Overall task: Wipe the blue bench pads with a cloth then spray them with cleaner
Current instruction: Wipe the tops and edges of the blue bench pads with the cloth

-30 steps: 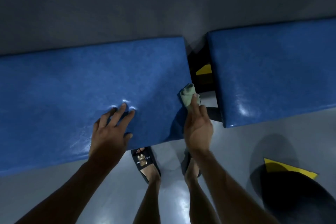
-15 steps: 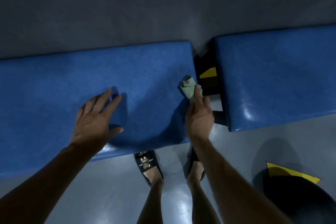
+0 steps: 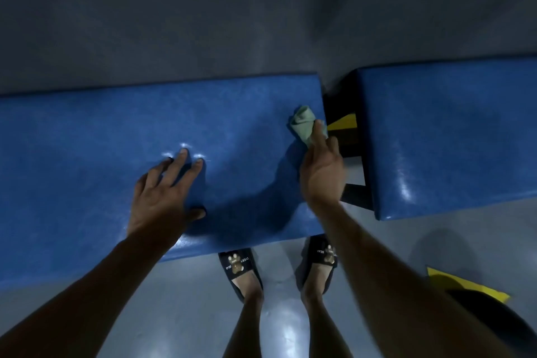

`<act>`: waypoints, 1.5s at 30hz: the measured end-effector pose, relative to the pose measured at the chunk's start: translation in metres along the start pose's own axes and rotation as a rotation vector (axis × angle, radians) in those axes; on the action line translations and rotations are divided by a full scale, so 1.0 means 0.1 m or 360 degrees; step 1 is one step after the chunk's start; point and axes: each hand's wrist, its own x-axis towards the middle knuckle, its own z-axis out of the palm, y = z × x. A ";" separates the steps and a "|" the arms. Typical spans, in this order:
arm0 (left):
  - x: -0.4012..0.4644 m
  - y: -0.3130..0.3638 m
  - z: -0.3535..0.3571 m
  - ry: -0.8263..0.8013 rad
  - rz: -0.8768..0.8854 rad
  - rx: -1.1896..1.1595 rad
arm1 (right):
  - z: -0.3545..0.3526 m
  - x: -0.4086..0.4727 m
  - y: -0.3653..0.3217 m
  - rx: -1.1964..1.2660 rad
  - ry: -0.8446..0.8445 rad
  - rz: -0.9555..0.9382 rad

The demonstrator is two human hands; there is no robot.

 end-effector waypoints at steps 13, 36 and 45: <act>0.06 -0.02 -0.02 0.0085 0.0036 0.0018 | -0.05 0.30 0.13 0.0075 0.0011 -0.0288; 0.14 -0.08 -0.03 -0.0025 0.0071 0.0128 | 0.25 0.99 -0.77 0.0043 0.0031 0.0541; 0.14 -0.05 -0.02 -0.0015 0.0077 0.0142 | 0.11 0.89 -0.53 -0.0382 -0.0238 -0.1235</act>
